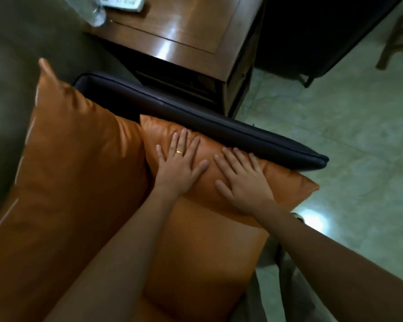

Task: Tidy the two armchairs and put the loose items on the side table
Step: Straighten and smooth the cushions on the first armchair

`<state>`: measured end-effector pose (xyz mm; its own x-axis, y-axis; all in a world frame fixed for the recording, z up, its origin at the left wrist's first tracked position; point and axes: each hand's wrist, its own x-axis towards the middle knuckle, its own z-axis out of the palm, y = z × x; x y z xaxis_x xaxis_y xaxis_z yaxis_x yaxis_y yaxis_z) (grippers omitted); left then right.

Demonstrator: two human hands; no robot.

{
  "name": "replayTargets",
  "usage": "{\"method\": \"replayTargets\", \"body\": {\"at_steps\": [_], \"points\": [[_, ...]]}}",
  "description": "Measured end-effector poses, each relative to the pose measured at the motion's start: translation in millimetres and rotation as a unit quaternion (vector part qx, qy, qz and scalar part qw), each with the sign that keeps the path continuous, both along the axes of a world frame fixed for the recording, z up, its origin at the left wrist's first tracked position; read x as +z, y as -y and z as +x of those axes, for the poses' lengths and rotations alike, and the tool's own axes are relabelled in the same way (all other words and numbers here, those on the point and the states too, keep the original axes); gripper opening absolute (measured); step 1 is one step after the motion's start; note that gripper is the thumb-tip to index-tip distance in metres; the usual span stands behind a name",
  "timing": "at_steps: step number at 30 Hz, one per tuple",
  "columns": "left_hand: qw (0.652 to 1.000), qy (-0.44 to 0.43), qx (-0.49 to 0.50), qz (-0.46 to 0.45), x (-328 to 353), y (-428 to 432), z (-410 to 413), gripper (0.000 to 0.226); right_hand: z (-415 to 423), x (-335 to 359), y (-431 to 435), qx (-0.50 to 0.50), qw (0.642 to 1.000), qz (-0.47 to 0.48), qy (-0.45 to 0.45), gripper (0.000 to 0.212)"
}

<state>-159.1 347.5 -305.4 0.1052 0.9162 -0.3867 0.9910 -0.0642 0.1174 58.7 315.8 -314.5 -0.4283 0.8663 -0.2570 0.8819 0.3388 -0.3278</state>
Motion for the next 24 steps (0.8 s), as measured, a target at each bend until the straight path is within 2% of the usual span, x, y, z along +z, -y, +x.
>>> {"method": "replayTargets", "body": {"at_steps": [6,15,18,20,24], "points": [[0.999,-0.018,-0.031,-0.04,13.3,-12.0,-19.6,0.069,34.4,8.0,25.3,-0.096,0.994,-0.002,0.05,0.072],[0.996,-0.018,0.071,-0.047,25.7,-43.7,-61.1,0.079,90.0,19.0,67.4,-0.189,0.979,-0.005,0.075,0.074],[0.991,-0.019,0.116,-0.059,33.1,-45.7,-56.8,0.082,89.3,20.7,73.4,-0.246,0.969,-0.011,0.033,0.076],[0.992,0.011,0.119,-0.045,41.6,-37.9,-39.1,0.083,91.4,20.8,81.7,-0.294,0.956,-0.019,-0.011,0.08],[0.997,0.061,-0.005,-0.036,43.1,-0.7,7.5,0.08,94.7,22.0,93.0,-0.357,0.923,-0.038,-0.141,0.085]]}}
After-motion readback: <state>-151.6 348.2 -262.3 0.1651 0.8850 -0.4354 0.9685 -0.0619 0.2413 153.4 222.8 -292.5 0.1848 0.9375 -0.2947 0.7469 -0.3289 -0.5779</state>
